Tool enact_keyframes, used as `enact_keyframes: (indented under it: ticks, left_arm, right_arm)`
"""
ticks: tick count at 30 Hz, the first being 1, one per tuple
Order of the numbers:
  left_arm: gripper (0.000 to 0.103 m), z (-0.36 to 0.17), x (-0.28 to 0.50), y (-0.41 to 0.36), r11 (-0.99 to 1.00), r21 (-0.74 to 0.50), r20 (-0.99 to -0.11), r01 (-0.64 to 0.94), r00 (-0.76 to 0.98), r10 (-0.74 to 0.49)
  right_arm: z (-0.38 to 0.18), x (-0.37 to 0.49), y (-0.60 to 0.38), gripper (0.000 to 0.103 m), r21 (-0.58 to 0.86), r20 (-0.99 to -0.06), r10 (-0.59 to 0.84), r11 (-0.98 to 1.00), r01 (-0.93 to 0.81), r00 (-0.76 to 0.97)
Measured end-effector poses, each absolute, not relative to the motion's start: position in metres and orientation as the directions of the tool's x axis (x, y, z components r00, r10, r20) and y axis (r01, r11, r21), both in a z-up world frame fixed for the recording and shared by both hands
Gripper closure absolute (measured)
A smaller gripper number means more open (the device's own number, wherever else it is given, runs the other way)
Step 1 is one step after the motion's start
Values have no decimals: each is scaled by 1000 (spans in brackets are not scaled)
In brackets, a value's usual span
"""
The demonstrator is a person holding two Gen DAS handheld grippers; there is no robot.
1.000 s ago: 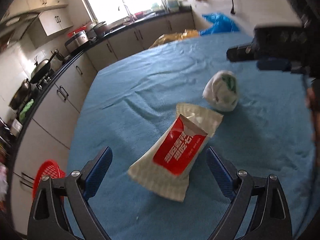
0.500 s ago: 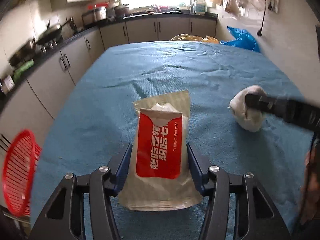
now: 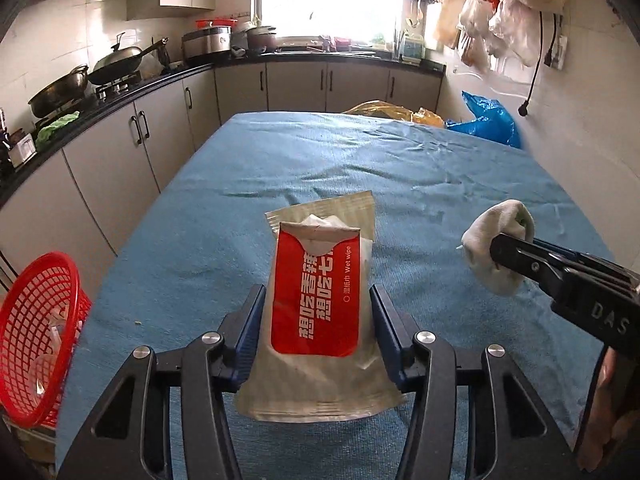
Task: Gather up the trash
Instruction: 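Grasp the red-white snack packet with the left tool while the right grasps the white cloth bundle, then lift the snack packet and cloth bundle above the table with both tools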
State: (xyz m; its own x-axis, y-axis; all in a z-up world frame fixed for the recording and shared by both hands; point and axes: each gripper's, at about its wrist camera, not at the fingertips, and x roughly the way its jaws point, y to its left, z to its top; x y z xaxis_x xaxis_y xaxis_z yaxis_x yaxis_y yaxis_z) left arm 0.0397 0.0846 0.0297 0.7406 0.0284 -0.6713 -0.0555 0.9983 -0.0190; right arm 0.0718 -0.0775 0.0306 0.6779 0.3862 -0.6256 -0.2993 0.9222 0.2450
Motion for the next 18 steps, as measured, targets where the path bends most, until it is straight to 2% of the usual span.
enact_keyframes:
  ticks: [18]
  left_arm:
    - [52,33,39,87,997,-9,-654,-72,755,49]
  right_arm:
    - [36,65,-74,61,245,-604,417,908,-339,680]
